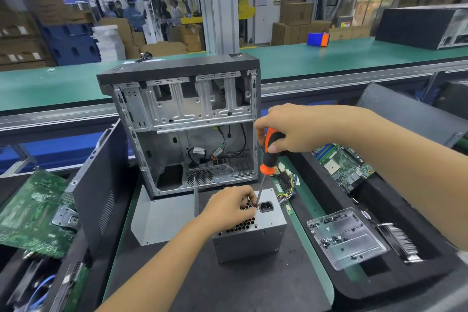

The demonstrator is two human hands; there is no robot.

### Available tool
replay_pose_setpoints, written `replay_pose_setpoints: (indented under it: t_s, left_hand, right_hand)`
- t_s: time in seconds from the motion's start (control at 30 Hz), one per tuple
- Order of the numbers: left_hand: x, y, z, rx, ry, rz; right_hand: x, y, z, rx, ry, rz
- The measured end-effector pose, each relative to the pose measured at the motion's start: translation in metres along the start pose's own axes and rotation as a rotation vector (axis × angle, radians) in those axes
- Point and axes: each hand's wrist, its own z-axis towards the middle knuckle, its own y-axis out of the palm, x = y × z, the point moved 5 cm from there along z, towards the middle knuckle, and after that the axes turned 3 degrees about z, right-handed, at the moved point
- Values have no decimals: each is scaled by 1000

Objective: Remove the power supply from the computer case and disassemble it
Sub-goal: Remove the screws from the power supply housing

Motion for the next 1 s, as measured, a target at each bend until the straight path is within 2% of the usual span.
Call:
replay_pose_setpoints:
  t_s: [1.0]
  left_hand:
    - [2, 0, -2, 11, -14, -25]
  right_hand:
    - [-3, -1, -1, -1, -16, -14]
